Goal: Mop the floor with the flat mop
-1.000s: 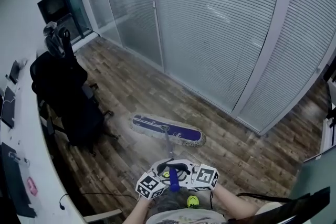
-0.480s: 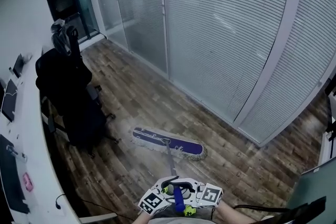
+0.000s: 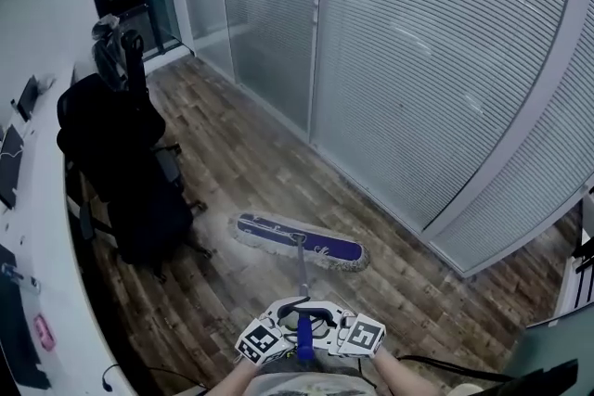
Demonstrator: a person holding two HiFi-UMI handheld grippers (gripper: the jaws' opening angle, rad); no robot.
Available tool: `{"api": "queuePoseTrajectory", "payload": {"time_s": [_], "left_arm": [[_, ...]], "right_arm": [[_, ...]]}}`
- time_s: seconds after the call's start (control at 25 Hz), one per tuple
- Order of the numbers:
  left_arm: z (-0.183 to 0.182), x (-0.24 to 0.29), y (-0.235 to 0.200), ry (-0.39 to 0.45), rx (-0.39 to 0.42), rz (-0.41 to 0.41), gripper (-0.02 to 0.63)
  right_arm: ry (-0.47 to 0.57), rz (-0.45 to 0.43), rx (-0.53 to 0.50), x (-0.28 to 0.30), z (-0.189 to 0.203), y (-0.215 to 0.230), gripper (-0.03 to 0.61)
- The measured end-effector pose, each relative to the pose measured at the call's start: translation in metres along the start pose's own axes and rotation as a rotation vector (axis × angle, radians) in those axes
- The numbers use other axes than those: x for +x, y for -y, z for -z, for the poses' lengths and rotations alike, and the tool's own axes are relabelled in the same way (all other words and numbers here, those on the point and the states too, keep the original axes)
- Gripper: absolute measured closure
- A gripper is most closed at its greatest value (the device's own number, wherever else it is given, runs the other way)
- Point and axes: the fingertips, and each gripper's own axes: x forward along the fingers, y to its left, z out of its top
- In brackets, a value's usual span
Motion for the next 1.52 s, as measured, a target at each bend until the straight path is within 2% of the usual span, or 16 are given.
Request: {"api": "queuePoseTrajectory", "payload": {"time_s": [0.24,0.4,0.64,0.92,1.2,1.52], "left_arm": [[-0.001,0.014,-0.05,-0.018,0.027,0.026,0.377],[-0.007,0.037,-0.077,-0.029,0.047,0.044,0.377],[-0.023,0.076,-0.13,-0.046,0.059,0.053,0.377],[-0.056,0.136,-0.245,-0.099,0.069,0.039,0.377],[-0.08,0.223,-0.35,-0.139,0.096,0.046,0.377],[-0.11,0.285,-0.442,-0.16,0.084,0.025,0.377]], "right_arm": [[-0.001,0.003,-0.002,0.019,0.004,0.05,0.321],[-0.022,0.022,0.052,0.015,0.006,0.086,0.321],[-0.002,0.031,0.053,0.009,0.002,0.153,0.321],[0.079,0.031,0.032,0.013,-0.016,0.287,0.321],[0.112,0.063,0.081,-0.007,-0.022,0.426,0.319],[0.132,0.056,0.088,-0.014,-0.031,0.54,0.316]]}}
